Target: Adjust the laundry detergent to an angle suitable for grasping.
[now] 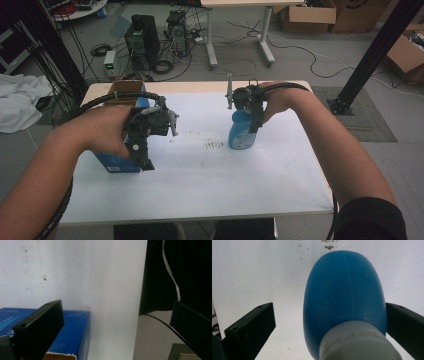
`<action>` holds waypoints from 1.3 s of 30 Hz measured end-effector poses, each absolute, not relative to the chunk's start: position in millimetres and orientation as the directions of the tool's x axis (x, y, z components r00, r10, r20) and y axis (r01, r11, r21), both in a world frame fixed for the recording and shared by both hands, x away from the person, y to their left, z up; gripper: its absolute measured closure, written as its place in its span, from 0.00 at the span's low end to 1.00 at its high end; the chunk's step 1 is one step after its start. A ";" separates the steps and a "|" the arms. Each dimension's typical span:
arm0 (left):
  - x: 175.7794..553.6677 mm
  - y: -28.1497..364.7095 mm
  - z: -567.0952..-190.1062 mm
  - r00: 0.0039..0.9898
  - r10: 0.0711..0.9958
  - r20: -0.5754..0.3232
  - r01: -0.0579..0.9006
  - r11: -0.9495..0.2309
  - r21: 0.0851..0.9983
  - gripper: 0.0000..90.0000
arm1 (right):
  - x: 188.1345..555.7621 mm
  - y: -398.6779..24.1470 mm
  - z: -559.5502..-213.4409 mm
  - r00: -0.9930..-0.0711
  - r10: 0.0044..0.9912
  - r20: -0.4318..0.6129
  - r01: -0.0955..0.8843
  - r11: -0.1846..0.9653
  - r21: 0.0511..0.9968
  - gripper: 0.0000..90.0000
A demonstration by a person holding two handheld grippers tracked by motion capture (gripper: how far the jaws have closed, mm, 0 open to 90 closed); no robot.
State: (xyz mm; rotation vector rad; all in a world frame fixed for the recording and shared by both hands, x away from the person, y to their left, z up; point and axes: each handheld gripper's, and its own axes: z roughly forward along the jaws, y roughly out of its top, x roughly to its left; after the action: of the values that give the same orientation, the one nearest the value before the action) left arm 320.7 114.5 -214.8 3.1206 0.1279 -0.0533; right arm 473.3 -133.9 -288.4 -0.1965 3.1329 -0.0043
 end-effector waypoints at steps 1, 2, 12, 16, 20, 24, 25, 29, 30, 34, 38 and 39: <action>320.7 114.7 -215.0 0.996 0.082 -0.035 0.083 -0.996 0.017 0.00 | 473.8 -134.4 -289.7 -0.993 -0.117 -0.001 -0.117 0.993 0.003 0.00; 320.6 114.9 -215.1 0.996 0.082 -0.033 0.082 -0.996 0.018 0.00 | 473.8 -134.4 -289.7 -0.993 -0.117 -0.001 -0.117 0.993 0.003 0.00; 320.2 117.0 -215.9 0.996 0.084 -0.035 0.085 -0.996 0.019 0.00 | 472.8 -133.9 -293.0 -0.992 -0.123 -0.008 -0.123 0.992 -0.001 0.00; 319.8 118.4 -216.0 0.996 0.085 -0.034 0.085 -0.996 0.021 0.00 | 472.9 -133.2 -293.2 -0.991 -0.129 -0.017 -0.129 0.992 -0.008 0.03; 320.0 119.5 -216.4 0.996 0.087 -0.033 0.088 -0.996 0.023 0.00 | 472.9 -132.2 -293.6 -0.990 -0.136 -0.024 -0.136 0.991 -0.012 0.06; 320.4 120.4 -216.7 0.996 0.087 -0.034 0.088 -0.996 0.021 0.00 | 473.2 -131.3 -293.9 -0.990 -0.135 -0.034 -0.134 0.991 -0.023 0.10; 320.6 120.7 -217.6 0.995 0.091 -0.035 0.092 -0.996 0.024 0.00 | 474.3 -131.4 -294.0 -0.989 -0.140 -0.036 -0.140 0.990 -0.020 0.12; 321.6 120.7 -218.3 0.995 0.091 -0.038 0.092 -0.996 0.021 0.00 | 474.9 -132.0 -294.1 -0.990 -0.138 -0.032 -0.138 0.990 -0.018 0.14; 322.6 120.5 -218.8 0.995 0.088 -0.037 0.089 -0.996 0.018 0.00 | 475.1 -132.1 -294.1 -0.990 -0.137 -0.037 -0.136 0.990 -0.020 0.15; 323.5 119.3 -219.8 0.995 0.089 -0.040 0.089 -0.996 0.018 0.00 | 475.4 -132.5 -294.2 -0.989 -0.139 -0.043 -0.139 0.990 -0.014 0.16; 323.5 117.8 -220.7 0.995 0.086 -0.043 0.087 -0.996 0.016 0.00 | 475.2 -133.5 -293.8 -0.989 -0.140 -0.046 -0.139 0.990 -0.014 0.18; 323.5 117.8 -220.8 0.995 0.086 -0.042 0.087 -0.996 0.018 0.00 | 475.1 -133.8 -293.5 -0.989 -0.140 -0.045 -0.139 0.990 -0.014 0.18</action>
State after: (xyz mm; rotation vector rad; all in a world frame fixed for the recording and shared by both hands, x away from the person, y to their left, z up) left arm 323.5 117.8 -220.8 3.1180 0.1355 -0.0648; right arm 475.1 -133.8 -293.5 -0.2167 3.0878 -0.0171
